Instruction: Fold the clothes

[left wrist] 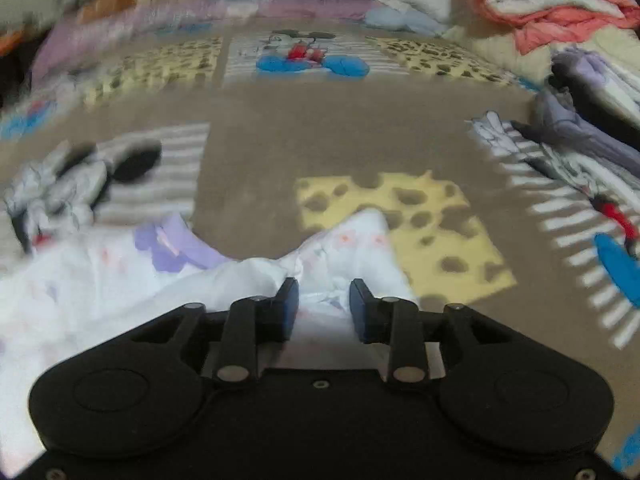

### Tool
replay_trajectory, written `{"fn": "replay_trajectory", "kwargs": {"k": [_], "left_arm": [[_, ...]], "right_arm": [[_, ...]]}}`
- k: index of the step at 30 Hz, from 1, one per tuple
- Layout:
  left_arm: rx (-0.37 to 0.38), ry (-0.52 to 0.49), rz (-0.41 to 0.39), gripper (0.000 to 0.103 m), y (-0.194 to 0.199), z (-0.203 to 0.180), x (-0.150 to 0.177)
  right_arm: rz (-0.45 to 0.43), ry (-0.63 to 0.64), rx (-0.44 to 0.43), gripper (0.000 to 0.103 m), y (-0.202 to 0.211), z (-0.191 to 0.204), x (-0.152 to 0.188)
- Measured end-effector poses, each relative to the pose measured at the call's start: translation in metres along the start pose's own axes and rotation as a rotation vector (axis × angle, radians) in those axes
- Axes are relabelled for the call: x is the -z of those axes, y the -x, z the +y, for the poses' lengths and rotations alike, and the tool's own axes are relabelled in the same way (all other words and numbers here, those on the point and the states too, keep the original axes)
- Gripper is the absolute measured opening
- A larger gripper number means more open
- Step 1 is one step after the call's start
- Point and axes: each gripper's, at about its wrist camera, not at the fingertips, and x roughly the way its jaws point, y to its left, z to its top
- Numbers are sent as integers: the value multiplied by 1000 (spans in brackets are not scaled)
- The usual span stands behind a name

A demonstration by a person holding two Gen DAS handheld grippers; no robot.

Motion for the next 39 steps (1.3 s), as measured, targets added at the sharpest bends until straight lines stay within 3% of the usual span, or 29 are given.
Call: {"fn": "replay_trajectory", "kwargs": {"k": [4, 8, 10, 11, 12, 13, 14, 17, 24, 27, 29, 33, 36, 39], "left_arm": [[-16, -40, -50, 30, 15, -9, -8], [85, -9, -129, 29, 23, -20, -16], [60, -24, -84, 30, 5, -25, -18], [5, -35, -37, 30, -11, -23, -18], [-40, -41, -10, 58, -23, -19, -17], [-62, -18, -12, 71, -30, -11, -15], [-64, 22, -10, 74, -32, -4, -13], [-13, 35, -47, 66, -21, 2, -12], [26, 62, -258, 59, 69, 5, 12], [46, -7, -262, 58, 80, -11, 27], [62, -29, -220, 56, 71, -18, 32], [-47, -116, -66, 59, 21, -24, 40], [-41, -90, -93, 55, 34, -22, 34], [-2, -19, -182, 55, 73, -2, 39]], "right_arm": [[1, -25, -21, 34, -4, -7, -1], [4, -29, -32, 34, -6, -8, 0], [2, -31, -34, 34, -8, -9, -1], [2, -32, -35, 34, -8, -10, -2], [2, -34, -36, 34, -8, -10, -2], [2, -36, -37, 34, -8, -11, -2], [1, -39, -38, 34, -8, -11, -2], [0, -42, -40, 34, -8, -11, -2], [-4, -27, -29, 34, -7, -9, -1], [-4, -10, -14, 34, -7, -5, -1], [-4, 2, -3, 34, -7, -2, -1], [-6, 22, 17, 34, -6, 2, -1], [-4, 27, 12, 38, -5, 3, -2], [1, 35, 8, 39, -6, 4, -2]]}}
